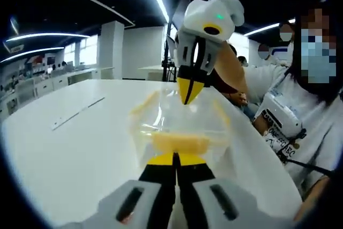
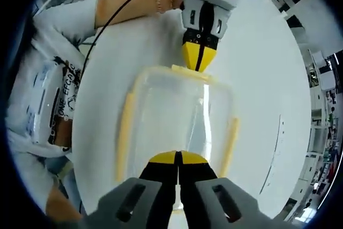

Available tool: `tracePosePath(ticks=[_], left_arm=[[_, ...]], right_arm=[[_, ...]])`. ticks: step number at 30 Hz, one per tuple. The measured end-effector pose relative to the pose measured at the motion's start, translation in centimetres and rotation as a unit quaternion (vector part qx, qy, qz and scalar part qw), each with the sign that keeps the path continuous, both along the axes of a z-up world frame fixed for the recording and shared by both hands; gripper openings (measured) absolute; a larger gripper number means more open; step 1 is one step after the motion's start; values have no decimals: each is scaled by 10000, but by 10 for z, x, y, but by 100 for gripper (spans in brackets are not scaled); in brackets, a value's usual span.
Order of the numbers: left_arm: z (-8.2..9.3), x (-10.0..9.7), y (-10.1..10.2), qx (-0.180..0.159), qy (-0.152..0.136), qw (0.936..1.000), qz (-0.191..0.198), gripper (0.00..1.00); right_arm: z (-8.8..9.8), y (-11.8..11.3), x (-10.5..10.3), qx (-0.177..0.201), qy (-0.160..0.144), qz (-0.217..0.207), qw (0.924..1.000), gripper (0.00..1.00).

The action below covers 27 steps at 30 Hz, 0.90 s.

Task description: Snap each plastic latch of the storage box into its locked position after aligning the lid with the box until every specified latch is closed and the lid sits flush.

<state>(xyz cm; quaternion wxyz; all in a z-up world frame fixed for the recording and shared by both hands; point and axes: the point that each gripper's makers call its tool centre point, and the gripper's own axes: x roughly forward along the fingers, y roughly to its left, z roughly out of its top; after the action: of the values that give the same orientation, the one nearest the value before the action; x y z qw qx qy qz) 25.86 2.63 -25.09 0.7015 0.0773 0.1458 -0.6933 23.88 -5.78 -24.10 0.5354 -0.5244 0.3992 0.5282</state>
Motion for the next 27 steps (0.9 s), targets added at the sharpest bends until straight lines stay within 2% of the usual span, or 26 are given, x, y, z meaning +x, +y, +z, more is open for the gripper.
tracePosePath(ticks=[1,2,3,4,5,8,10,15,16,17,19,20,23,27], left_arm=[[-1,-1,-2,2,8,10000,-6,0],[-11,-7,-6,239,108,9996,-105,0],[-3,-6,-3,159,103,9998,-52,0],[-2,-10,-6,114,-185,9997,-116,0],[-3,-14,-7,99,-86,9999,-91,0],[-3,-6,-3,70,-71,9999,-94,0],[-6,-11,-7,31,-25,9999,-97,0],[2,6,5,-41,145,9998,-91,0],[-1,10,8,109,-84,9999,-91,0],[0,7,6,65,-15,9999,-91,0],[-3,2,2,135,-126,9998,-87,0],[-8,-5,-2,256,-281,9992,-83,0],[-10,-22,-15,217,-119,9997,-52,0],[-7,-13,-8,95,120,9999,-40,0]], right_arm=[[0,-1,0,-14,19,11,10000,0],[1,-2,0,-43,4,-65,10000,0],[1,-1,-1,-9,24,-41,10000,0],[1,-3,-3,-24,9,-41,10000,0],[1,-3,-3,-25,-1,-38,10000,0],[1,-3,-6,-24,-64,-3,10000,0],[1,-3,-7,-28,-66,2,10000,0],[1,-3,-9,-40,-23,-16,10000,0],[0,-3,-8,-41,-8,-21,10000,0],[0,-2,-9,-42,15,-36,10000,0],[0,-2,-10,-48,28,-42,10000,0],[-1,-1,-10,-64,18,-38,10000,0],[-1,0,-10,-104,-7,-27,9999,0],[-2,1,-9,-167,22,-47,9998,0]])
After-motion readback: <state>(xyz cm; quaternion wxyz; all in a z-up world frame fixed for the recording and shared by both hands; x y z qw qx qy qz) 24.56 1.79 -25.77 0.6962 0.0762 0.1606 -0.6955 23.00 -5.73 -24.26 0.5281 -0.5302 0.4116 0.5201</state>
